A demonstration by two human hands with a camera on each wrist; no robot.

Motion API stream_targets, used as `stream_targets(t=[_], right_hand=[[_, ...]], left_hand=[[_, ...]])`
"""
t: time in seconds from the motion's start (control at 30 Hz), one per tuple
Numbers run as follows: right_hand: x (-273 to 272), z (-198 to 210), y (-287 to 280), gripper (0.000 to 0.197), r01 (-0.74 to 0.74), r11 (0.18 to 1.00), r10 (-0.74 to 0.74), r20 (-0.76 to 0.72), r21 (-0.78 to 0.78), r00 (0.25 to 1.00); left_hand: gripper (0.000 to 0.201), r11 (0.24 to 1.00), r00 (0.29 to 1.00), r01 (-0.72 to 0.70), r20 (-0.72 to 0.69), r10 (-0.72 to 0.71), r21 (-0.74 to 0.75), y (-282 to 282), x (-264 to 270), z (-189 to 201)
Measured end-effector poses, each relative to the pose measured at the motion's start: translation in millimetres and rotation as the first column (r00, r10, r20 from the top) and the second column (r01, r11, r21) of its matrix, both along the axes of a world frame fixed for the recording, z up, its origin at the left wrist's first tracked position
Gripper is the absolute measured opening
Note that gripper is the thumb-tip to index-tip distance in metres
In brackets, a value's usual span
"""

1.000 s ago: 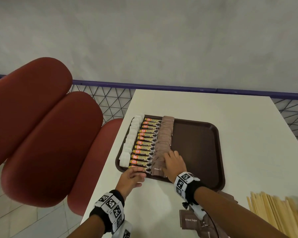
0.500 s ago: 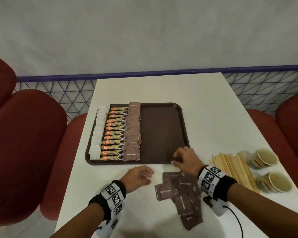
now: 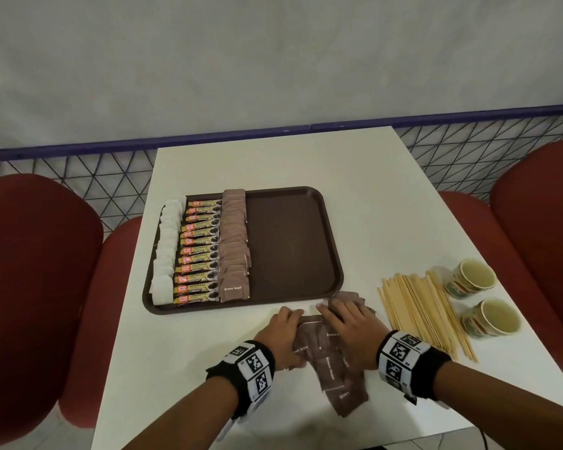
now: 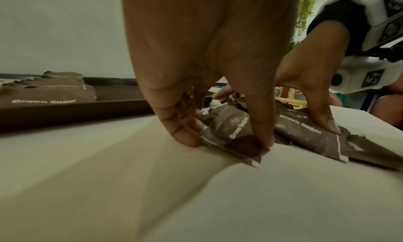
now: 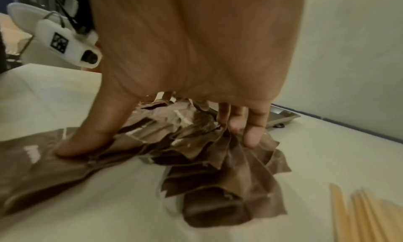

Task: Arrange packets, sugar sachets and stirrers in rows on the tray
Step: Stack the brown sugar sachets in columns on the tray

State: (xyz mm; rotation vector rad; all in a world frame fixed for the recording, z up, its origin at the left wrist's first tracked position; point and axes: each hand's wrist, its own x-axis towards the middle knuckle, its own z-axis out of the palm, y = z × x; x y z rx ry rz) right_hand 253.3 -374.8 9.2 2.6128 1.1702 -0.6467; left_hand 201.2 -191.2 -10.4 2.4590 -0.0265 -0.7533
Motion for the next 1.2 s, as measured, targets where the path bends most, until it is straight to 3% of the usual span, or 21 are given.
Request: stream_targets(t=[0.13, 0.3, 0.47, 0.63, 0.87, 0.97, 1.07, 1.13, 1.2], right_hand=[[6.2, 4.6, 10.3, 0.11, 0.034, 0.998, -0.032, -0.038, 0.055, 0.999], [7.2, 2.3, 25.0, 0.084, 0.061, 0.99, -0.057, -0.035, 0.127, 0.998], [8.1, 3.1, 41.1, 0.056, 0.102, 0.973, -0.086, -0.085, 0.207, 0.993], [6.7, 3.5, 56.7, 0.039, 0.16, 0.948, -0.108, -0.196, 0.275, 0.975], [8.1, -1.7, 71.3, 0.064, 0.332, 0.886, -0.143, -0.491, 0.323, 0.859], [12.3, -5.0, 72.2, 0.058, 0.356, 0.879, -0.161, -0.505, 0.316, 0.848], [16.7, -6.5, 67.8, 0.047, 0.449, 0.818, -0.188, -0.571, 0.359, 0.799], [19.0, -6.5, 66.2, 0.037, 0.488, 0.785, -0.182, -0.612, 0.381, 0.77], [22.2, -4.3, 67.2, 0.039, 0.52, 0.761, -0.174, -0.65, 0.389, 0.74]], left_hand=[[0.063, 0.998, 0.996, -0.068, 0.053, 0.068, 0.011, 7.2, 7.1, -0.7], [0.045, 0.987, 0.983, -0.153, 0.095, 0.157, -0.045, 18.7, 9.6, -2.7], [0.044, 0.952, 0.974, -0.21, 0.039, 0.224, -0.221, 21.8, 3.7, 0.6], [0.057, 0.926, 0.963, -0.261, -0.005, 0.269, -0.273, 23.6, -1.2, 1.7], [0.04, 0.907, 0.934, -0.337, 0.033, 0.357, -0.252, 24.9, -2.6, -0.6], [0.039, 0.818, 0.89, -0.429, -0.025, 0.455, -0.382, 28.9, -5.7, -3.1], [0.041, 0.647, 0.817, -0.553, -0.189, 0.545, -0.525, 39.8, -8.5, -4.3], [0.036, 0.548, 0.768, -0.613, -0.266, 0.583, -0.569, 44.7, -9.2, -3.8], [0.025, 0.485, 0.721, -0.656, -0.292, 0.628, -0.578, 47.1, -8.9, -1.7]])
